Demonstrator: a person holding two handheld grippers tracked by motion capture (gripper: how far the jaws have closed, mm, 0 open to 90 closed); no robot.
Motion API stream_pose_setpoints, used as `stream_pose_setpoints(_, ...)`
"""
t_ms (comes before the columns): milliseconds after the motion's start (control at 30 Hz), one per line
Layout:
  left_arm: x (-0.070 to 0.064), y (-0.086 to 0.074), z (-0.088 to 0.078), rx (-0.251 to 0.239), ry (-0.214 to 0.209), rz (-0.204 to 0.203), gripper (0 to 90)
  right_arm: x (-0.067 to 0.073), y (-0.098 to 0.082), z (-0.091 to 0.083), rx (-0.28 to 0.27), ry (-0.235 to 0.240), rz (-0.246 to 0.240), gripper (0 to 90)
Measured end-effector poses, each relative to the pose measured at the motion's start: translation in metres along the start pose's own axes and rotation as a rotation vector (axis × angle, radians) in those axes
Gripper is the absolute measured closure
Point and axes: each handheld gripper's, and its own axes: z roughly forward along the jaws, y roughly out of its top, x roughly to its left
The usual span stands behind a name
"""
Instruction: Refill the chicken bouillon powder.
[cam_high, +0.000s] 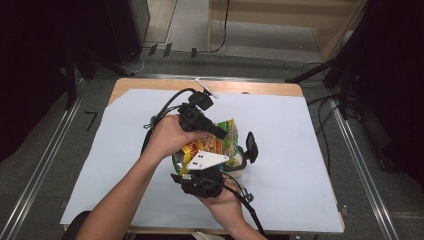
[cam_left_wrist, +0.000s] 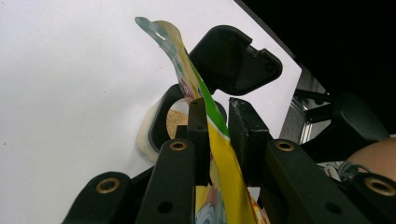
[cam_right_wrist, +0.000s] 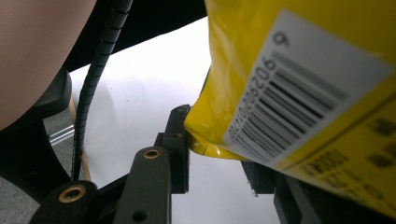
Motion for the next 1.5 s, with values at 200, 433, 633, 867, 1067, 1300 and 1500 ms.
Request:
stream_pose_setpoints(200, 0.0, 0.0, 0.0001, 0.002, 0.0, 0.001, 79.5, 0.0001, -0.0001, 0.0, 0.0, 0.0, 0.0, 67.7)
stream_pose_setpoints(433, 0.0002, 0.0, 0.0004, 0.005, -0.001, -0.001, 79.4, 0.0002, -0.0001, 0.0001, 0.0, -0.001, 0.001, 67.7)
stream_pose_setpoints(633, 0.0002, 0.0, 0.0006, 0.01, -0.003, 0.003, 79.2, 0.0003, -0.0003, 0.0001, 0.001, -0.002, 0.0, 67.7)
stream_pose_setpoints(867, -0.0001, 0.0, 0.0013, 0.011, -0.004, 0.005, 79.2, 0.0006, -0.0005, 0.0001, 0.001, -0.002, 0.0, 67.7)
stream_pose_setpoints(1067, -0.0014, 0.0, 0.0012, 0.014, -0.003, 0.007, 79.2, 0.0016, -0.0006, -0.0002, -0.003, 0.0, 0.006, 67.7)
stream_pose_setpoints(1300, -0.0009, -0.0002, 0.002, 0.019, -0.006, 0.006, 79.2, 0.0019, -0.0008, -0.0001, -0.003, -0.002, 0.009, 67.8)
stream_pose_setpoints(1500, 0.001, -0.0005, 0.0036, 0.025, -0.009, 0.003, 79.3, 0.0018, -0.0012, 0.0002, 0.0, -0.005, 0.009, 67.8)
